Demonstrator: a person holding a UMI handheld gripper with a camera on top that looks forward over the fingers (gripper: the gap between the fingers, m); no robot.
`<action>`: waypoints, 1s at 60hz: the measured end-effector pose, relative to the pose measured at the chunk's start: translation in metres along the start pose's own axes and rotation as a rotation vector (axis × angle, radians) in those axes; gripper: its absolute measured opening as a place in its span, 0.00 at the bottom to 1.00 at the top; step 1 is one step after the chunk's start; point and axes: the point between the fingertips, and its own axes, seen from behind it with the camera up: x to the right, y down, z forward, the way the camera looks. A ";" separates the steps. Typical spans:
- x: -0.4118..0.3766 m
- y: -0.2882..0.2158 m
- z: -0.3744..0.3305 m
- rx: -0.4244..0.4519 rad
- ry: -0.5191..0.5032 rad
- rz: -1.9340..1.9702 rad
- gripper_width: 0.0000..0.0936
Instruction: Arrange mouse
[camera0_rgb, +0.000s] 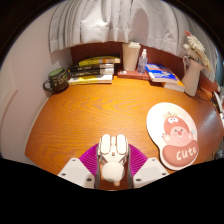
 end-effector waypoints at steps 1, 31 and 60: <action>0.000 0.000 0.000 -0.005 -0.001 -0.005 0.41; 0.038 -0.141 -0.090 0.172 -0.084 -0.112 0.41; 0.228 -0.164 -0.073 0.196 0.047 0.014 0.41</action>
